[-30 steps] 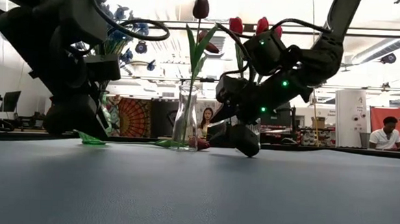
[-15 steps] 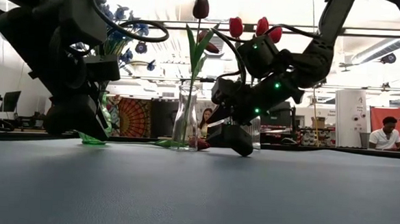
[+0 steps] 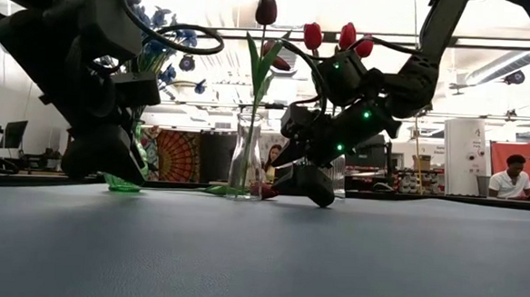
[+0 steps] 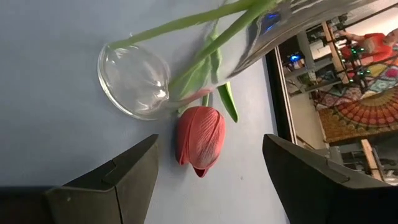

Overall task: Sort flowers into vase by color
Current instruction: Put the dark red tulip into the bottom transparent vase

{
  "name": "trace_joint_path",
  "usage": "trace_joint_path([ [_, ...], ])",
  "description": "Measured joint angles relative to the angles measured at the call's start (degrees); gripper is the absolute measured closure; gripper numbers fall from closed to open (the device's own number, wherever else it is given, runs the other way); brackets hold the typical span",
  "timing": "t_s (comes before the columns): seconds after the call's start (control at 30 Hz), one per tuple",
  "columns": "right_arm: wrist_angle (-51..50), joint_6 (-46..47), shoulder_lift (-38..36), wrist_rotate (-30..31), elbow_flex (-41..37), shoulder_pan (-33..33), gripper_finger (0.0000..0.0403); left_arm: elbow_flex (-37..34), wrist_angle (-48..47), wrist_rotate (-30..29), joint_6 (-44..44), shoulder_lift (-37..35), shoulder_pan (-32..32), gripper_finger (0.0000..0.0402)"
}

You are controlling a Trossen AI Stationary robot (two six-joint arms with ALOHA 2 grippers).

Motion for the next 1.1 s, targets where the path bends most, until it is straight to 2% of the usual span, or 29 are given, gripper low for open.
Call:
trace_joint_path([
  [1.1,-0.89,2.11,0.04,-3.01,0.00,-1.81,0.0129,0.00,2.00,-0.39,0.04,0.02,-1.03,0.0222],
])
